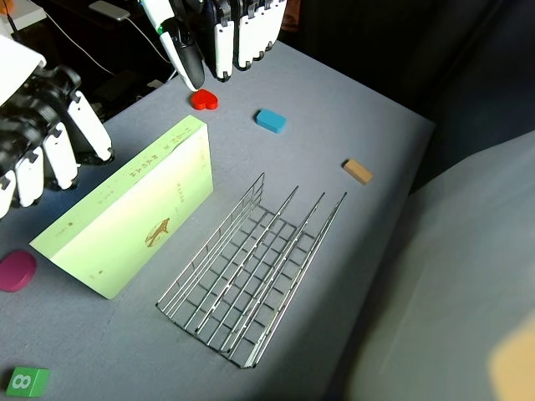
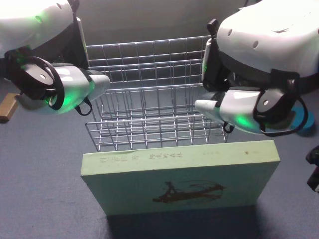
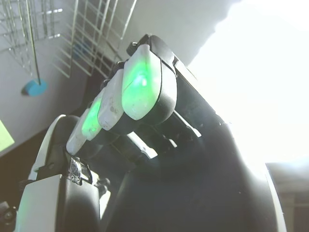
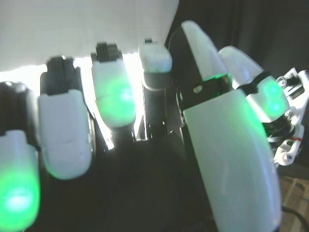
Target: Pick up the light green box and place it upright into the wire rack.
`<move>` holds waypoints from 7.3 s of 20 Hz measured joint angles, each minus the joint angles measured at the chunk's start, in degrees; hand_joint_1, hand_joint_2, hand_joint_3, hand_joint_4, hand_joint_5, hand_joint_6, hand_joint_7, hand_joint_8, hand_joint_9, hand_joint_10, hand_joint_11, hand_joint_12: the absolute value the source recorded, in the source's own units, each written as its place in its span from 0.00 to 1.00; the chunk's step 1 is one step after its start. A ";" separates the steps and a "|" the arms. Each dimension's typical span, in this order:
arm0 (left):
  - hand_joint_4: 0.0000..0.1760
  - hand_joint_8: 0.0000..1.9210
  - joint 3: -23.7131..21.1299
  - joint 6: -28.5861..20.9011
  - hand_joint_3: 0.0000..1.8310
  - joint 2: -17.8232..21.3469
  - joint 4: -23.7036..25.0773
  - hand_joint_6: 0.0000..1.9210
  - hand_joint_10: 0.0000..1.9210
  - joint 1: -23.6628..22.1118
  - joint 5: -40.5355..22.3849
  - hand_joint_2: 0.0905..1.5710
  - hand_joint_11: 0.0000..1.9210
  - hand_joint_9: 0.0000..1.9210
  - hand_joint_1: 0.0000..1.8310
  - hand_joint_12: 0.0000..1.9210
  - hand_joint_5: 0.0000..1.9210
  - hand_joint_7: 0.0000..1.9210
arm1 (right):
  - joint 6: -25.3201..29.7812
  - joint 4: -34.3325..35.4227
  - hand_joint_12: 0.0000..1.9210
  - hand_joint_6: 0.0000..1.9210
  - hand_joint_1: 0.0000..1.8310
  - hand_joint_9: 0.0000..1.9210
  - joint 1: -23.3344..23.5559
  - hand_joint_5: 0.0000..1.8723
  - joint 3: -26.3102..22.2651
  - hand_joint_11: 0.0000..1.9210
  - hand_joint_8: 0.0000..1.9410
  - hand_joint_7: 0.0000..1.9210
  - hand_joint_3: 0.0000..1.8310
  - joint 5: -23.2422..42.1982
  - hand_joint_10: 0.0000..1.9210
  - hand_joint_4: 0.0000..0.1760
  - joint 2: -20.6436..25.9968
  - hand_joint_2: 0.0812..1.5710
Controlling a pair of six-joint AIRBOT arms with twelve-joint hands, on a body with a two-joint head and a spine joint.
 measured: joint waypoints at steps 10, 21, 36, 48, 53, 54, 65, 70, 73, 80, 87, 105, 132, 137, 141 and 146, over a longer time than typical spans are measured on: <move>0.32 0.00 2.47 3.89 0.00 0.66 -0.61 0.00 0.00 0.15 -2.14 0.74 0.00 0.11 0.09 0.29 0.12 0.11 | 1.88 -4.90 0.58 0.00 0.11 0.21 -0.42 0.19 0.00 0.00 0.00 0.22 0.00 -1.14 0.00 0.00 -0.02 0.72; 0.32 0.00 6.51 19.06 0.00 7.06 -2.95 0.00 0.00 0.13 -5.90 0.76 0.00 0.11 0.07 0.30 0.12 0.12 | -1.84 3.26 0.46 0.00 0.35 0.16 -1.64 0.13 1.31 0.00 0.00 0.16 0.00 -3.72 0.00 0.00 -6.73 0.70; 0.30 0.00 10.05 46.29 0.00 7.63 -16.65 0.00 0.00 -4.42 -4.15 0.76 0.00 0.11 0.07 0.29 0.12 0.12 | -4.74 18.75 0.40 0.00 0.45 0.11 -1.49 0.12 11.32 0.00 0.00 0.11 0.00 -7.17 0.00 0.00 -19.87 0.66; 0.28 0.00 10.19 46.71 0.00 7.85 -17.53 0.00 0.00 -4.46 -4.15 0.75 0.00 0.12 0.09 0.33 0.13 0.14 | -1.33 21.75 0.46 0.00 0.45 0.14 -4.39 0.15 13.68 0.00 0.00 0.14 0.00 -8.50 0.01 0.00 -23.52 0.65; 0.28 0.00 10.16 46.73 0.00 7.85 -18.08 0.00 0.00 -4.57 -4.09 0.75 0.00 0.12 0.09 0.33 0.13 0.13 | -0.76 19.76 0.62 0.01 0.51 0.23 -4.94 0.25 13.70 0.01 0.01 0.25 0.00 -8.59 0.01 0.00 -23.58 0.70; 0.28 0.00 10.16 46.73 0.00 7.85 -18.03 0.00 0.00 -4.57 -4.09 0.75 0.00 0.12 0.09 0.33 0.13 0.13 | -0.68 19.34 0.64 0.02 0.54 0.28 -5.09 0.32 13.68 0.05 0.01 0.30 0.00 -8.57 0.02 0.00 -23.56 0.71; 0.29 0.00 10.16 46.80 0.00 7.85 -19.06 0.00 0.00 -5.22 -3.56 0.76 0.00 0.12 0.08 0.32 0.12 0.12 | -1.33 17.88 0.82 0.53 0.74 0.43 -5.79 0.45 13.64 0.37 0.61 0.47 0.00 -8.46 0.73 0.00 -23.47 0.72; 0.29 0.00 10.16 46.82 0.00 7.85 -19.23 0.00 0.00 -5.31 -3.41 0.76 0.00 0.12 0.07 0.32 0.12 0.12 | -2.05 18.29 0.82 0.51 0.75 0.47 -3.61 0.43 11.85 0.38 0.59 0.48 0.00 -8.50 0.74 0.00 -21.33 0.72; 0.29 0.00 10.16 46.95 0.00 7.85 -19.21 0.00 0.00 -5.33 -3.34 0.76 0.00 0.12 0.07 0.32 0.12 0.12 | -3.17 18.14 0.81 0.51 0.75 0.47 -0.33 0.43 10.47 0.38 0.59 0.48 0.00 -7.91 0.74 0.00 -19.67 0.72; 0.28 0.00 10.08 46.99 0.00 7.85 -19.23 0.00 0.00 -5.46 -2.91 0.76 0.00 0.12 0.07 0.32 0.12 0.12 | -4.33 13.29 0.82 0.57 0.74 0.42 6.40 0.40 9.70 0.36 0.64 0.44 0.00 -7.23 0.77 0.00 -17.51 0.74; 0.28 0.00 9.99 46.99 0.00 7.85 -19.23 0.01 0.00 -5.55 -2.78 0.76 0.00 0.12 0.07 0.32 0.14 0.13 | -2.84 4.48 0.83 0.58 0.74 0.42 8.61 0.39 10.40 0.36 0.65 0.44 0.00 -7.15 0.77 0.00 -18.93 0.75; 0.27 0.00 8.90 46.99 0.00 7.85 -19.23 0.00 0.00 -5.81 -2.08 0.77 0.00 0.12 0.04 0.31 0.15 0.14 | -2.01 1.25 0.82 0.56 0.74 0.42 3.41 0.41 20.61 0.35 0.64 0.44 0.00 -4.07 0.77 0.00 -28.06 0.74; 0.28 0.00 7.82 46.21 0.00 7.56 -19.45 0.00 0.00 -5.92 -1.49 0.78 0.00 0.13 0.04 0.30 0.13 0.14 | -5.64 8.57 0.82 0.53 0.74 0.46 -3.37 0.43 33.31 0.37 0.60 0.47 0.00 -1.20 0.75 0.00 -33.75 0.73; 0.28 0.00 7.85 46.03 0.00 5.57 -19.30 0.00 0.00 -5.92 -1.40 0.78 0.00 0.12 0.04 0.30 0.14 0.13 | -4.70 8.66 0.82 0.56 0.74 0.42 -4.81 0.42 35.54 0.36 0.62 0.45 0.00 0.31 0.77 0.00 -34.21 0.74; 0.28 0.00 7.82 45.57 0.00 3.54 -19.32 0.00 0.00 -5.73 -1.64 0.78 0.00 0.12 0.04 0.30 0.14 0.13 | -4.26 8.41 0.82 0.54 0.74 0.45 -6.29 0.42 35.74 0.37 0.60 0.47 0.00 2.16 0.75 0.00 -34.23 0.73; 0.28 0.00 7.85 42.25 0.00 1.81 -17.09 0.00 0.00 -4.70 -1.73 0.79 0.00 0.13 0.04 0.31 0.15 0.13 | -3.39 8.11 0.82 0.57 0.74 0.43 -6.45 0.41 36.28 0.37 0.62 0.45 0.00 3.06 0.75 0.00 -34.21 0.74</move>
